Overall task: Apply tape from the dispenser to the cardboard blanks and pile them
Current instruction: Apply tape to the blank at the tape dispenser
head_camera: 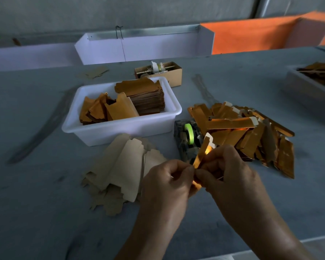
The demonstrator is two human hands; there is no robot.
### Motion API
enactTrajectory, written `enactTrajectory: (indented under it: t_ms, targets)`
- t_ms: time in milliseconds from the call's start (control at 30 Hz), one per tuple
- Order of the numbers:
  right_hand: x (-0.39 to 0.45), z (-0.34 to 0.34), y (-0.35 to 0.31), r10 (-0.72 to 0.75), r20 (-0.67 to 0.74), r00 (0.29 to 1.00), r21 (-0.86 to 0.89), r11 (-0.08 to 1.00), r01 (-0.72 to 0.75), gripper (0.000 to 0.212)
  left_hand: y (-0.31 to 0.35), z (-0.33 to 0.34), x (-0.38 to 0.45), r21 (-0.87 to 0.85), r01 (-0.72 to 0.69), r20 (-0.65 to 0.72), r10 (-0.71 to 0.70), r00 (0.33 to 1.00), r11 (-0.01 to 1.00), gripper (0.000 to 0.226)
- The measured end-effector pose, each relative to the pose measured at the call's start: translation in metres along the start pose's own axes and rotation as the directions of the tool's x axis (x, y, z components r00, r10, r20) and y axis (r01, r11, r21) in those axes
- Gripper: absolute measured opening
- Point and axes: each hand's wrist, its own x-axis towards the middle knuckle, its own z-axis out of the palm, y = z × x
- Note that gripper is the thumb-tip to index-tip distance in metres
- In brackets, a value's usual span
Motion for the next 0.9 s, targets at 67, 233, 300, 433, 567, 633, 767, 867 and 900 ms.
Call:
enactTrajectory:
  t_ms: [67, 233, 300, 433, 567, 633, 767, 867, 900]
  targets:
    - [-0.001, -0.003, -0.002, 0.0, -0.002, 1.0, -0.07, 0.998, 0.0, 0.026, -0.002, 0.007, -0.004, 0.082, -0.083, -0.058, 0.088, 0.994, 0.993, 0.015]
    - [-0.002, -0.007, -0.008, 0.025, -0.012, 1.0, -0.233, 0.972, -0.028, 0.028, -0.005, 0.013, -0.009, 0.218, -0.198, -0.143, 0.232, 0.962, 0.956, 0.01]
    - [0.0, -0.01, -0.009, 0.057, -0.006, 0.998, -0.295, 0.954, -0.057, 0.046, -0.004, 0.008, -0.008, 0.208, -0.198, -0.158, 0.232, 0.96, 0.958, 0.009]
    - [0.0, -0.007, 0.001, 0.093, 0.075, 0.993, -0.06, 0.994, -0.089, 0.056, 0.0, 0.001, -0.007, 0.158, -0.139, -0.123, 0.159, 0.979, 0.978, 0.008]
    - [-0.002, 0.003, 0.009, 0.193, 0.301, 0.934, 0.398, 0.865, -0.307, 0.033, 0.002, -0.002, -0.004, 0.041, 0.002, -0.081, 0.001, 0.997, 0.999, 0.015]
    - [-0.002, 0.008, 0.013, 0.21, 0.276, 0.938, 0.447, 0.836, -0.319, 0.014, 0.002, -0.005, -0.002, -0.053, 0.097, -0.055, -0.1, 0.993, 0.994, 0.025]
    - [0.003, 0.012, 0.02, 0.231, 0.279, 0.932, 0.479, 0.808, -0.344, 0.018, -0.003, -0.015, 0.001, 0.1, 0.178, 0.047, -0.184, 0.982, 0.979, 0.023]
    - [0.023, 0.001, 0.027, 0.263, 0.17, 0.95, 0.455, 0.834, -0.312, 0.02, -0.018, -0.022, 0.009, 0.485, 0.08, -0.09, -0.042, 0.995, 0.871, 0.026]
    - [0.035, -0.006, 0.03, 0.266, 0.12, 0.956, 0.44, 0.849, -0.292, 0.023, -0.023, -0.024, 0.011, 0.702, 0.075, -0.144, 0.037, 0.989, 0.708, 0.03]
